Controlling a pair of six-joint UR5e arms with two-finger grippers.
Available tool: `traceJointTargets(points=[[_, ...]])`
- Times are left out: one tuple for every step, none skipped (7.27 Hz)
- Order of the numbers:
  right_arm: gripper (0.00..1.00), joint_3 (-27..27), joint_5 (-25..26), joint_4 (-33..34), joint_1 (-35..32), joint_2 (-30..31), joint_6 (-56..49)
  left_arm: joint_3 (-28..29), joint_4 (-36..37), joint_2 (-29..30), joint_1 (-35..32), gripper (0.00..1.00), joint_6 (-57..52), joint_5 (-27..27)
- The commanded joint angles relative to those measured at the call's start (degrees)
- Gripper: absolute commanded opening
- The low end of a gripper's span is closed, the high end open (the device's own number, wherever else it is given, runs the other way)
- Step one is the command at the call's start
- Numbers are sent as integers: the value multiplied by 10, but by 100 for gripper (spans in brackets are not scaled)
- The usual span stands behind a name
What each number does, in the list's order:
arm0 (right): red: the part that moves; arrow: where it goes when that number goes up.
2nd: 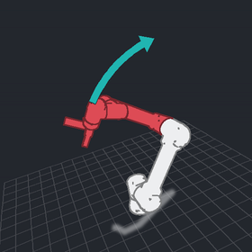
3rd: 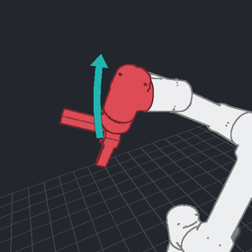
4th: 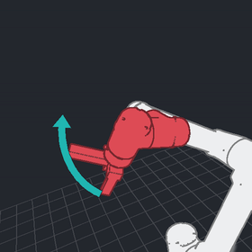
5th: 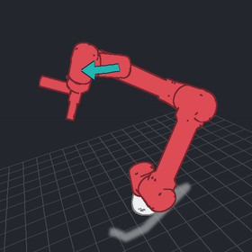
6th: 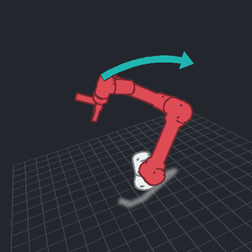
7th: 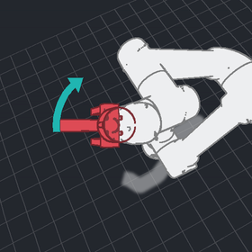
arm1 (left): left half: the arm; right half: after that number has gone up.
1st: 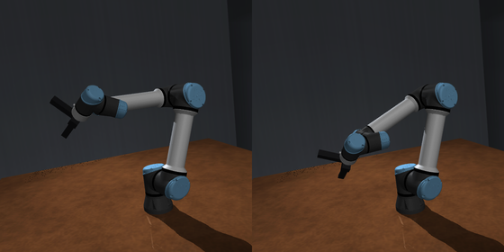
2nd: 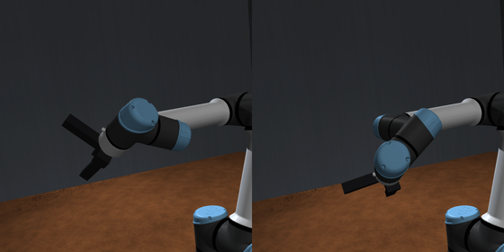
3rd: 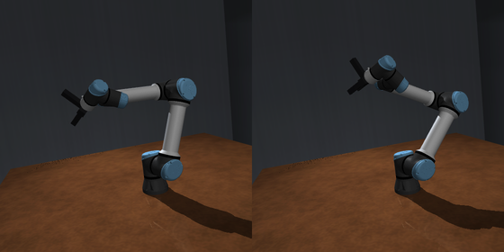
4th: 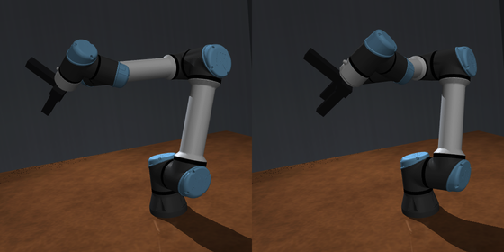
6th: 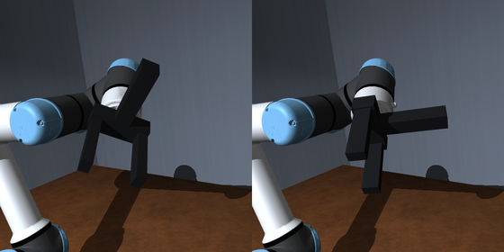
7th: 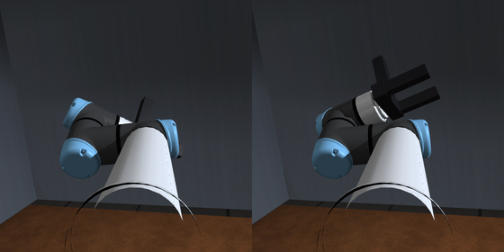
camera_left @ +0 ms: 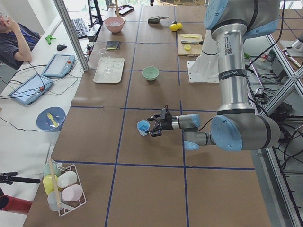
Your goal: Pour ice into bowl
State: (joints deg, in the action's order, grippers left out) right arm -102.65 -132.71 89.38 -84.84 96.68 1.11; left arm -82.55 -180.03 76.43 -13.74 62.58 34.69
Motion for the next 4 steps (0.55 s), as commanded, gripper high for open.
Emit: traceJointTargets(points=[[100,1,1,0,-1,0,0,29,-1,19,1,100,-1,-6],[100,0,1,0,-1,0,0,34,-2,20,2,100,-2,-5],[100,0,1,0,-1,0,0,34,-1,21,1,100,-2,-2],[100,0,1,0,-1,-1,0,40,-1,22,0,100,0,0]])
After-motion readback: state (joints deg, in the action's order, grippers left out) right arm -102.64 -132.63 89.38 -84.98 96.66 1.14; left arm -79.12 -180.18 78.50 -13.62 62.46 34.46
